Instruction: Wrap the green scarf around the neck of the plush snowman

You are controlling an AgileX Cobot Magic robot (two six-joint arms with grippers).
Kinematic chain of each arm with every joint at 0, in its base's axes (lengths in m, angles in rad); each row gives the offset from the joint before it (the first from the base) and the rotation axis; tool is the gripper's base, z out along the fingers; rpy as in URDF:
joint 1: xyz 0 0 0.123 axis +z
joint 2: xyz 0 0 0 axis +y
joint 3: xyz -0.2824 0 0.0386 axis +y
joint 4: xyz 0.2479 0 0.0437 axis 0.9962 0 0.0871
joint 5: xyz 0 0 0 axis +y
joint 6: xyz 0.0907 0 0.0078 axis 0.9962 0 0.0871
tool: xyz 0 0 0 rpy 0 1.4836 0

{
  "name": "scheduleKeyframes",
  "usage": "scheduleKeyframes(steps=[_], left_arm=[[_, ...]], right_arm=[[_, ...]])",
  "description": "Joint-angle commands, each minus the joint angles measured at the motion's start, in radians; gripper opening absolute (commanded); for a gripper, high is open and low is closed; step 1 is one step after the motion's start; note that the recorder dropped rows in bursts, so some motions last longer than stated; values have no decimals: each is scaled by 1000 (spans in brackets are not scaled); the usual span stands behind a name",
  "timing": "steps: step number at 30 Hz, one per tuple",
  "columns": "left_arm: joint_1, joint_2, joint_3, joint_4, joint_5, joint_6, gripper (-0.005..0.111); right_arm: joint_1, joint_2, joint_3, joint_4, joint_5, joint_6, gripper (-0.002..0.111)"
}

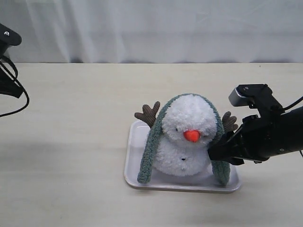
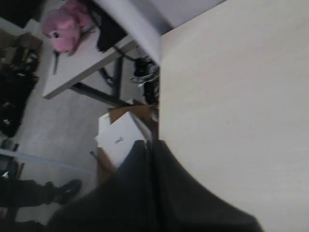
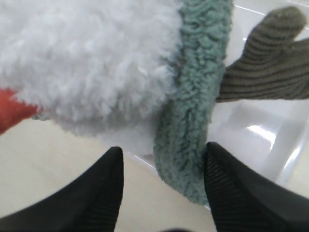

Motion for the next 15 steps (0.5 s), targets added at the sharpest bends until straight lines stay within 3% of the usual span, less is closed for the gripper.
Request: scheduleKeyframes(steps=[1, 4, 5, 7, 8, 12, 13, 15], left_arm=[[-45, 1, -9, -40, 35, 35, 0], [-52, -17, 28, -40, 288, -117, 0], [-34, -20, 41, -40, 436, -198, 0], [38, -17, 51, -40, 784, -345, 0], [85, -6, 51, -40, 1028, -421, 0], [251, 54, 22, -40, 1597, -584, 0], [270, 59, 22, -34, 1640, -571, 0], [286, 51, 18, 138, 1559, -593, 0]], right_arm=[[2, -2, 5, -3, 3, 6, 49], [2, -2, 5, -3, 5, 6, 49], [2, -2, 5, -3, 5, 6, 49], [2, -2, 5, -3, 5, 6, 49], [2, -2, 5, -3, 5, 6, 49], [2, -2, 5, -3, 7, 6, 49], [2, -2, 5, -3, 7, 6, 49], [2, -2, 5, -3, 7, 6, 49]])
